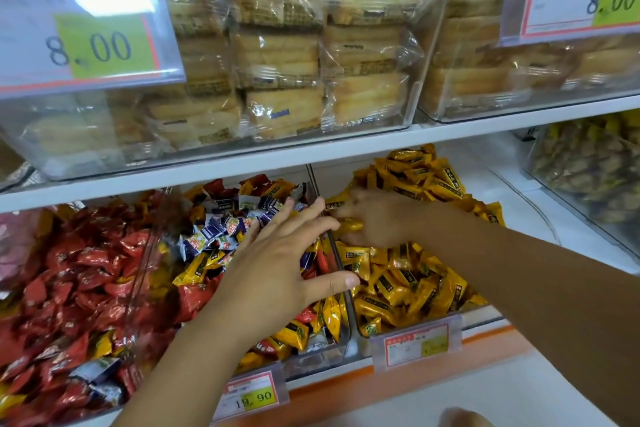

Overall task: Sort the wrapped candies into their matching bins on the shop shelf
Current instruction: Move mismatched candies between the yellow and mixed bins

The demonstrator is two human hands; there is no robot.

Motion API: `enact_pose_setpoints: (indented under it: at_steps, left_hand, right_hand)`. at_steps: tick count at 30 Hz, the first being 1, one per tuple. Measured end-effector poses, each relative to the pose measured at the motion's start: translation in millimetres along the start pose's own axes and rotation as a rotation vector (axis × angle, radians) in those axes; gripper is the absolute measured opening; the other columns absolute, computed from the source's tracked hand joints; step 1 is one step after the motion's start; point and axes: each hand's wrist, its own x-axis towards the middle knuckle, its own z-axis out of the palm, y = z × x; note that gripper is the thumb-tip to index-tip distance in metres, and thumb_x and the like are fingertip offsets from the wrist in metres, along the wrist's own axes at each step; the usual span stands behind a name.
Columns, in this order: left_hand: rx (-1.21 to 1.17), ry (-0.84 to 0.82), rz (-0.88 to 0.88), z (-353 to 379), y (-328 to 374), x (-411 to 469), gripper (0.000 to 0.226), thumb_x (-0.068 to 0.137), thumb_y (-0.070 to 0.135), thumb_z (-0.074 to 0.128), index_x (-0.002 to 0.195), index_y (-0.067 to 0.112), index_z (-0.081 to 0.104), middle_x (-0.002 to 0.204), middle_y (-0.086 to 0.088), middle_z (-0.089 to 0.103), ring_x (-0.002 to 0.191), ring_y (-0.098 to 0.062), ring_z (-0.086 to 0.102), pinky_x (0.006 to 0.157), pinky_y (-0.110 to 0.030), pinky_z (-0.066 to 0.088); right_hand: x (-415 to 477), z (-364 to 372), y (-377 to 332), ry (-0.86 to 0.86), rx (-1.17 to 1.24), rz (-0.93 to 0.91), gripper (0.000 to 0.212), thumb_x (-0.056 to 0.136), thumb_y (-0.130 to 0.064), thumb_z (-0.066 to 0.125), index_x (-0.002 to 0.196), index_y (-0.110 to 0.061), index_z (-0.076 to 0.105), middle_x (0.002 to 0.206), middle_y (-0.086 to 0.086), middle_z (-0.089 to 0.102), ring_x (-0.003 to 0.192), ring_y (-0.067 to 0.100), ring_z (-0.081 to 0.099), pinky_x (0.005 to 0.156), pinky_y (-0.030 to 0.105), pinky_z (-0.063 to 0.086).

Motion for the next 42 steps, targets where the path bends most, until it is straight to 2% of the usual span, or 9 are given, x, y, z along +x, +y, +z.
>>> enact_pose_setpoints:
  at_steps: [8, 15, 20, 28, 31, 34, 37, 40, 42]
  left_hand:
    - [-0.008, -0.014, -0.010, 0.0, 3.7, -2.2, 0.080, 0.063, 0.089, 0.028, 0.137, 0.062, 0.016, 0.146, 0.042, -0.014, 0.138, 0.008, -0.022, 0.119, -0.039, -0.008]
    - [-0.032, -0.014, 0.019, 2.3, 0.1, -0.4, 0.066, 0.056, 0.096, 0.022, 0.119, 0.077, 0.012, 0.142, 0.047, -0.015, 0.137, 0.010, -0.022, 0.117, -0.036, -0.008]
    - [-0.025, -0.014, 0.020, 3.3, 0.9, 2.4, 0.070, 0.055, 0.096, 0.021, 0.121, 0.075, 0.012, 0.143, 0.046, -0.016, 0.137, 0.011, -0.022, 0.117, -0.036, -0.008]
    - [-0.040, -0.019, 0.018, 2.0, -0.5, 1.9, 0.075, 0.054, 0.096, 0.021, 0.125, 0.071, 0.015, 0.142, 0.047, -0.015, 0.135, 0.013, -0.025, 0.117, -0.035, -0.008]
    - [-0.043, -0.018, 0.021, 2.0, -0.6, 1.1, 0.078, 0.054, 0.096, 0.021, 0.127, 0.069, 0.017, 0.141, 0.047, -0.016, 0.135, 0.013, -0.025, 0.117, -0.036, -0.008]
    - [-0.045, -0.020, 0.022, 1.8, -0.5, 0.7, 0.077, 0.054, 0.096, 0.020, 0.126, 0.071, 0.016, 0.141, 0.047, -0.017, 0.135, 0.012, -0.025, 0.117, -0.036, -0.008]
    - [-0.047, -0.029, 0.021, 2.2, -0.7, 1.5, 0.076, 0.054, 0.096, 0.021, 0.126, 0.072, 0.015, 0.139, 0.049, -0.018, 0.134, 0.014, -0.026, 0.116, -0.036, -0.008]
    - [-0.058, -0.027, 0.023, 3.1, -2.4, 3.1, 0.078, 0.054, 0.096, 0.023, 0.128, 0.070, 0.015, 0.138, 0.051, -0.019, 0.133, 0.016, -0.026, 0.118, -0.036, -0.007]
    - [-0.067, -0.030, 0.025, 3.4, -2.0, 3.7, 0.079, 0.054, 0.095, 0.024, 0.128, 0.070, 0.015, 0.137, 0.052, -0.020, 0.132, 0.017, -0.026, 0.118, -0.035, -0.006]
  right_hand:
    - [-62.9, 12.9, -6.2, 0.021, -0.063, -0.022, 0.044, 0.101, -0.045, 0.025, 0.144, -0.042, 0.034, 0.156, -0.006, 0.020, 0.147, 0.015, 0.001, 0.120, 0.041, -0.002]
    - [-47.1, -37.6, 50.0, 0.363, 0.161, 0.189, 0.037, 0.099, -0.035, 0.043, 0.132, -0.024, 0.053, 0.138, 0.007, 0.049, 0.124, 0.021, 0.045, 0.091, 0.021, 0.031]
    - [-15.3, -3.6, 57.8, 0.037, 0.156, 0.445, 0.096, 0.074, -0.084, 0.041, 0.149, -0.045, -0.003, 0.159, 0.014, 0.003, 0.141, 0.043, 0.017, 0.112, 0.053, 0.025]
    - [-38.1, 2.3, 1.4, 0.001, 0.085, 0.193, 0.061, 0.091, -0.070, 0.026, 0.145, -0.055, 0.002, 0.160, -0.005, -0.011, 0.146, 0.037, -0.002, 0.116, 0.056, 0.004]
    - [-53.6, -13.0, 4.1, -0.031, 0.312, 0.086, 0.051, 0.096, -0.061, 0.028, 0.145, -0.054, 0.018, 0.160, -0.009, 0.008, 0.147, 0.028, 0.005, 0.118, 0.043, 0.009]
    - [-58.2, -34.7, 31.4, 0.276, 0.467, 0.168, 0.036, 0.102, -0.035, 0.036, 0.136, -0.037, 0.048, 0.136, -0.007, 0.052, 0.106, 0.007, 0.056, 0.077, 0.003, 0.035]
    - [-42.9, -43.3, 69.2, 0.317, 0.418, 0.395, 0.036, 0.102, -0.026, 0.038, 0.136, -0.025, 0.048, 0.091, -0.009, 0.054, 0.061, 0.000, 0.041, 0.042, 0.005, 0.032]
    - [-11.5, -24.2, 84.8, 0.245, 0.503, 0.494, 0.071, 0.086, -0.062, 0.052, 0.146, -0.029, 0.032, 0.143, 0.010, 0.041, 0.109, 0.021, 0.056, 0.085, 0.023, 0.047]
    - [5.9, -9.5, 76.5, 0.185, 0.464, 0.516, 0.091, 0.071, -0.082, 0.049, 0.147, -0.038, 0.024, 0.158, 0.007, 0.011, 0.139, 0.035, 0.027, 0.111, 0.043, 0.031]
